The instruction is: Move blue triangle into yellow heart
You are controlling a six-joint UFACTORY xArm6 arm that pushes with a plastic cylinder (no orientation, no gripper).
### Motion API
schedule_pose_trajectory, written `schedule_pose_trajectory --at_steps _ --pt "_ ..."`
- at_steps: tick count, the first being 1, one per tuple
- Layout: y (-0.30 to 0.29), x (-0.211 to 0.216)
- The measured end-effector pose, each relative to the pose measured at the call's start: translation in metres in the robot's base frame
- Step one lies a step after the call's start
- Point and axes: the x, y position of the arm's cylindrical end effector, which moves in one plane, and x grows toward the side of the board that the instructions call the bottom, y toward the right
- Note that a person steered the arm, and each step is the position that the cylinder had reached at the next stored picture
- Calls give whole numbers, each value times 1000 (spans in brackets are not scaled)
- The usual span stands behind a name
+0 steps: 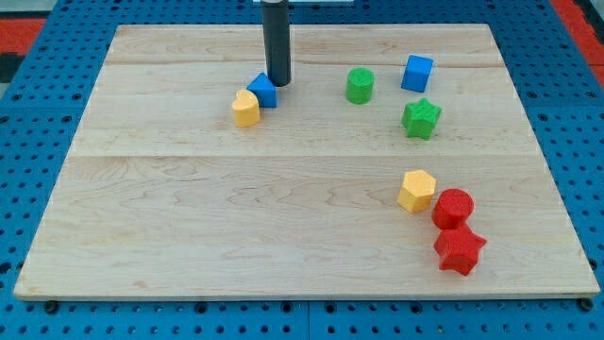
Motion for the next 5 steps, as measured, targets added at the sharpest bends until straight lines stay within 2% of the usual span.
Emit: schedule_pose_trajectory --at_steps 3,4,5 --pt "2 -6" --pt "41 -65" --pt "102 -75"
